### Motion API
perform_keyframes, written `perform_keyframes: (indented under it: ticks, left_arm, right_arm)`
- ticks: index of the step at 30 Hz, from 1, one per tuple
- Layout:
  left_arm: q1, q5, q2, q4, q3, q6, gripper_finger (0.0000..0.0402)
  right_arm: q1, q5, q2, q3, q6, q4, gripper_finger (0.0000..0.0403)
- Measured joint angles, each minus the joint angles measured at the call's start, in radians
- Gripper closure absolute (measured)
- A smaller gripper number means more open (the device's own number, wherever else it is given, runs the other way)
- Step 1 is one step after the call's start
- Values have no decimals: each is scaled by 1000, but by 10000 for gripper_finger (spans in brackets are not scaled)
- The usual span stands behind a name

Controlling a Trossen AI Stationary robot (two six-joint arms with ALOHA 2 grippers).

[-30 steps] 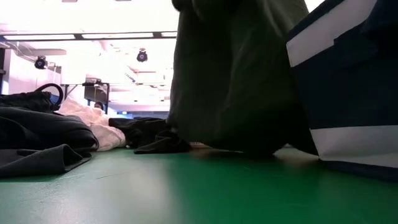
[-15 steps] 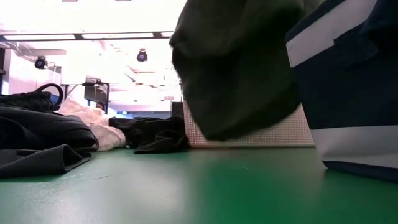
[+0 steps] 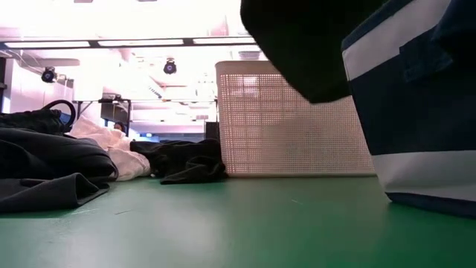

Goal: Sort clothes
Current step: Put the green long sleeve shirt into the blue laundry bin

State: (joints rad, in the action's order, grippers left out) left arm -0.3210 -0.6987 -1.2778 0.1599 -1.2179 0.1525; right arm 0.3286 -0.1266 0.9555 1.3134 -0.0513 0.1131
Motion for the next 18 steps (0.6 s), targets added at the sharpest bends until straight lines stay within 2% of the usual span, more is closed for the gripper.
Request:
perform_keyframes:
  ticks: [9,15,18]
  left_arm:
    - [0,-2,0,23,0,-35,87]
    - [0,-2,0,22,0,-47,87]
    - [0,-2,-1,21,0,-57,87]
  right_arm:
    - [1,376,39,158,329,-47,386]
    - [1,398,91,284,461,-297,386]
    - [1,404,127,376,488,-546,386]
